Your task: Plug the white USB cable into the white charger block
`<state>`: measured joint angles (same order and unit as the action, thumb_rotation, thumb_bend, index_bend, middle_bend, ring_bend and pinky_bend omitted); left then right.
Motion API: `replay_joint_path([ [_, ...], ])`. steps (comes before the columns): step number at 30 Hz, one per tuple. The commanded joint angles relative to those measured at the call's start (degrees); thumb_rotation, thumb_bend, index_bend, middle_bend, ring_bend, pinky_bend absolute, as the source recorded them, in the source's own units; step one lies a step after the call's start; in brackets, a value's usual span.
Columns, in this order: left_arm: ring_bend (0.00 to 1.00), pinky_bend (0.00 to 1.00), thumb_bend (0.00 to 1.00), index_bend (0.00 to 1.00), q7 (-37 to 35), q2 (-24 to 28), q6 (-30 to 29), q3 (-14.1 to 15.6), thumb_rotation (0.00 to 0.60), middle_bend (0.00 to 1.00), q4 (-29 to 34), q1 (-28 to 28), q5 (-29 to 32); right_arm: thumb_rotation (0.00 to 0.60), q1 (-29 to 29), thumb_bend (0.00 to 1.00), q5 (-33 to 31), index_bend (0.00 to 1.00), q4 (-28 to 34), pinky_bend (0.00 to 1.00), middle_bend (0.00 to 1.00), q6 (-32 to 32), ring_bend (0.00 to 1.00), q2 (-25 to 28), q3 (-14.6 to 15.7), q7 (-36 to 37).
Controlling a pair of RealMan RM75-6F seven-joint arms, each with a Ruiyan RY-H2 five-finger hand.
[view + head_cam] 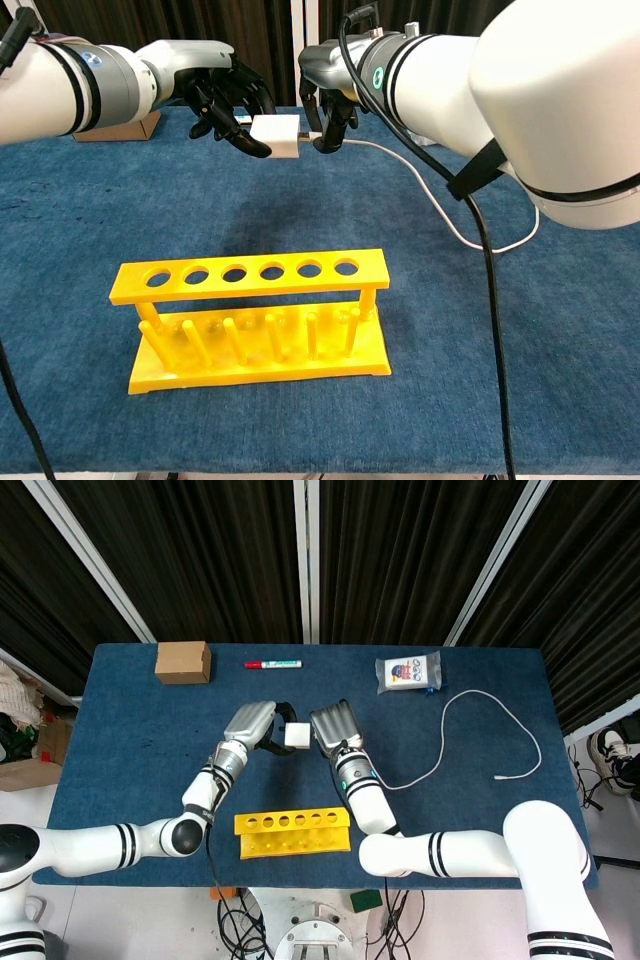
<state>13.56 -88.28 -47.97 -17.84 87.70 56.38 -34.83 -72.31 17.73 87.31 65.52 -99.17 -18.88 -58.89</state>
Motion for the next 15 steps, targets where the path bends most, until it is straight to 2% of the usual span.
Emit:
replay_joint_path([
  [1, 0.69, 0.79, 0.2, 0.61, 0.07, 0.0, -0.1, 0.09, 0.6, 0.52, 0.13, 0.16, 0.2, 0.6, -0.1, 1.0, -0.06, 0.59, -0.04, 0.4, 0.59, 0.01, 0.48, -0.11, -0.25, 0.21],
  [15, 0.69, 0.79, 0.2, 0.61, 3.39, -0.15, -1.83, 1.13, 0.6, 0.52, 0.3, 1.88, 3.67, 0.6, -1.13, 1.0, -1.46, 0.59, -1.03, 0.4, 0.59, 1.13, 0.48, -1.36, -0.75, -1.07],
])
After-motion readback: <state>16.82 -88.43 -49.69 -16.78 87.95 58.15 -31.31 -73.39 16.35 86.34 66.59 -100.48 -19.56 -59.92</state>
